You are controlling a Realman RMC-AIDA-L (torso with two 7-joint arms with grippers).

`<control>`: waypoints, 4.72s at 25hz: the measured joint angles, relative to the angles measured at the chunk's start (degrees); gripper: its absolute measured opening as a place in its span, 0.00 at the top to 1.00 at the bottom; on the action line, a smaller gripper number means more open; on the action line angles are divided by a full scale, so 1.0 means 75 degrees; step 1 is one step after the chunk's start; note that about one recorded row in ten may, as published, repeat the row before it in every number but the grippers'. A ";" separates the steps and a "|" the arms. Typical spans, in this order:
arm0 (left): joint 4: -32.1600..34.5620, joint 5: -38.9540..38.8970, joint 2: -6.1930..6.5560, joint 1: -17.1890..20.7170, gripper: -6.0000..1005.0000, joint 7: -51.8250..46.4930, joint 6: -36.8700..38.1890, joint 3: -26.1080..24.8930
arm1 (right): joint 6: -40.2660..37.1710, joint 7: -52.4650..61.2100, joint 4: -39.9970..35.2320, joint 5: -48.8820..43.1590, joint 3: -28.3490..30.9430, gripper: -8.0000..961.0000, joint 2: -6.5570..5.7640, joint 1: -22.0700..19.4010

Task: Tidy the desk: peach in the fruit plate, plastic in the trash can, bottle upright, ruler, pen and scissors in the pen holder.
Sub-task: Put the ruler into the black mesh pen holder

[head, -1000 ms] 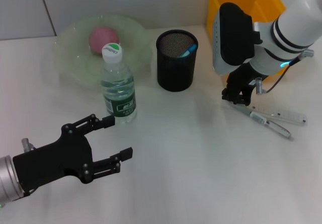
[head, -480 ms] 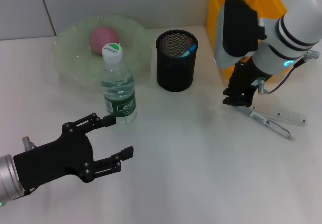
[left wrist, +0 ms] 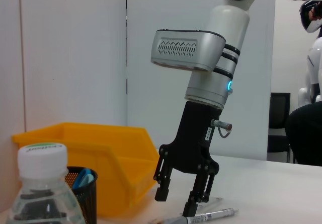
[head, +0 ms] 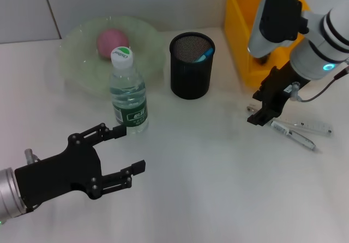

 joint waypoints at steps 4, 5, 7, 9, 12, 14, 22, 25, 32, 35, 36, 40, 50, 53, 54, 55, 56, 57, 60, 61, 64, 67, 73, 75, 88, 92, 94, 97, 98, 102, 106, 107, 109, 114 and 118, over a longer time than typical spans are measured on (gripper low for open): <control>-0.0001 -0.0001 0.0000 0.0017 0.23 0.0033 0.0034 0.0000 | -0.0064 0.0266 -0.0372 -0.0037 -0.0039 0.44 0.0013 -0.0213; -0.0001 -0.0001 0.0000 0.0020 0.23 0.0035 0.0036 0.0000 | -0.0082 0.0328 -0.0392 -0.0043 -0.0044 0.40 0.0007 -0.0227; -0.0002 0.0001 0.0000 0.0033 0.23 0.0039 0.0045 0.0000 | -0.0124 0.0417 -0.0398 -0.0061 -0.0034 0.35 -0.0009 -0.0259; 0.0005 0.0004 0.0000 0.0047 0.23 0.0049 0.0053 0.0000 | -0.0137 0.0450 -0.0396 -0.0117 -0.0024 0.35 -0.0012 -0.0285; 0.0013 0.0012 0.0001 0.0055 0.23 0.0061 0.0068 0.0000 | -0.0054 0.0515 -0.0354 -0.0224 0.0006 0.35 -0.0005 -0.0299; 0.0015 0.0016 0.0000 0.0056 0.23 0.0062 0.0075 0.0000 | 0.0075 0.0573 -0.0291 -0.0263 0.0012 0.35 -0.0005 -0.0302; 0.0014 0.0019 0.0000 0.0057 0.23 0.0074 0.0089 0.0000 | 0.0725 0.0669 0.0187 -0.0427 -0.0027 0.35 -0.0007 -0.0252; 0.0015 0.0020 0.0000 0.0056 0.23 0.0075 0.0089 0.0000 | 0.0928 0.0659 0.0478 -0.0416 0.0012 0.35 -0.0009 -0.0172; 0.0013 0.0027 0.0000 0.0035 0.23 0.0075 0.0089 0.0000 | 0.1367 0.0633 0.0962 -0.0399 -0.0022 0.35 -0.0006 0.0013; 0.0023 0.0027 0.0000 0.0033 0.23 0.0075 0.0088 0.0000 | 0.1478 0.0629 0.1041 -0.0396 -0.0025 0.35 -0.0001 0.0043; 0.0026 0.0027 0.0000 0.0033 0.23 0.0075 0.0088 0.0000 | 0.1502 0.0627 0.1055 -0.0395 -0.0030 0.35 0.0002 0.0050; 0.0026 0.0027 0.0000 0.0015 0.23 0.0075 0.0086 0.0000 | 0.1595 0.0617 0.1187 -0.0391 -0.0036 0.35 0.0008 0.0098; 0.0027 0.0038 0.0000 -0.0001 0.23 0.0075 0.0104 0.0000 | 0.1809 0.0649 0.1491 -0.0388 -0.0042 0.35 0.0012 0.0214; 0.0027 0.0039 0.0000 -0.0002 0.23 0.0075 0.0121 0.0000 | 0.1823 0.0660 0.1524 -0.0387 -0.0041 0.35 0.0011 0.0244; 0.0026 0.0039 0.0000 -0.0002 0.23 0.0075 0.0128 0.0000 | 0.1823 0.0660 0.1524 -0.0387 -0.0041 0.35 0.0011 0.0244; 0.0026 0.0039 0.0000 -0.0002 0.23 0.0075 0.0128 0.0000 | 0.1827 0.0662 0.1549 -0.0388 -0.0040 0.35 0.0011 0.0259; 0.0026 0.0039 0.0001 -0.0002 0.23 0.0075 0.0134 0.0000 | 0.1835 0.0665 0.1581 -0.0388 -0.0038 0.35 0.0011 0.0272; 0.0024 0.0039 0.0000 -0.0002 0.23 0.0075 0.0141 0.0000 | 0.1849 0.0666 0.1607 -0.0388 -0.0036 0.35 0.0011 0.0281; 0.0025 0.0035 0.0000 -0.0002 0.23 0.0072 0.0149 0.0000 | 0.1859 0.0672 0.1642 -0.0388 -0.0035 0.35 0.0011 0.0289; 0.0027 0.0034 0.0001 -0.0002 0.23 0.0069 0.0154 0.0000 | 0.1843 0.0675 0.1652 -0.0388 -0.0035 0.36 0.0011 0.0298; 0.0029 0.0032 0.0000 -0.0002 0.23 0.0060 0.0166 0.0000 | 0.1820 0.0684 0.1735 -0.0388 0.0012 0.39 0.0005 0.0334; 0.0029 0.0029 0.0000 -0.0002 0.23 0.0052 0.0168 0.0000 | 0.1833 0.0685 0.1775 -0.0388 0.0045 0.44 -0.0005 0.0349; 0.0040 0.0025 0.0001 -0.0001 0.23 0.0034 0.0186 0.0000 | 0.1891 0.0691 0.1844 -0.0433 0.0054 0.54 -0.0020 0.0362; 0.0041 0.0020 0.0000 -0.0014 0.23 0.0034 0.0211 0.0000 | 0.1891 0.0691 0.1844 -0.0438 0.0053 0.54 -0.0020 0.0362; 0.0052 0.0013 0.0000 -0.0062 0.23 -0.0005 0.0252 0.0000 | 0.1893 0.0720 0.1834 -0.0534 -0.0104 0.58 -0.0011 0.0367; 0.0053 -0.0006 0.0001 -0.0081 0.23 -0.0007 0.0282 0.0000 | 0.1838 0.0687 0.1795 -0.0560 -0.0110 0.61 -0.0013 0.0368; 0.0059 -0.0009 0.0000 -0.0087 0.23 -0.0007 0.0317 0.0000 | 0.1822 0.0681 0.1741 -0.0564 -0.0112 0.63 -0.0012 0.0368; 0.0065 -0.0010 0.0000 -0.0087 0.23 -0.0013 0.0337 0.0000 | 0.1819 0.0669 0.1703 -0.0564 -0.0112 0.68 -0.0009 0.0368; 0.0065 -0.0010 0.0000 -0.0087 0.23 -0.0016 0.0338 0.0000 | 0.1805 0.0641 0.1675 -0.0565 -0.0112 0.70 -0.0005 0.0367; 0.0065 -0.0010 0.0000 -0.0085 0.23 -0.0019 0.0338 -0.0008 | 0.1753 0.0618 0.1623 -0.0562 -0.0111 0.79 -0.0003 0.0366; 0.0065 -0.0010 0.0000 -0.0084 0.23 -0.0019 0.0339 -0.0012 | 0.1709 0.0609 0.1580 -0.0561 -0.0111 0.84 -0.0001 0.0366; 0.0064 -0.0010 0.0001 -0.0083 0.23 -0.0019 0.0341 -0.0012 | 0.1690 0.0607 0.1561 -0.0561 -0.0111 0.85 -0.0001 0.0366; 0.0064 -0.0010 0.0001 -0.0083 0.23 -0.0019 0.0346 -0.0012 | 0.1640 0.0601 0.1467 -0.0561 -0.0156 0.86 0.0004 0.0341; 0.0064 -0.0010 0.0000 -0.0069 0.23 -0.0019 0.0346 -0.0012 | 0.1553 0.0599 0.1296 -0.0560 -0.0256 0.90 0.0020 0.0292; 0.0064 -0.0010 0.0000 -0.0062 0.23 -0.0017 0.0346 -0.0012 | 0.1536 0.0600 0.1244 -0.0556 -0.0318 0.96 0.0026 0.0262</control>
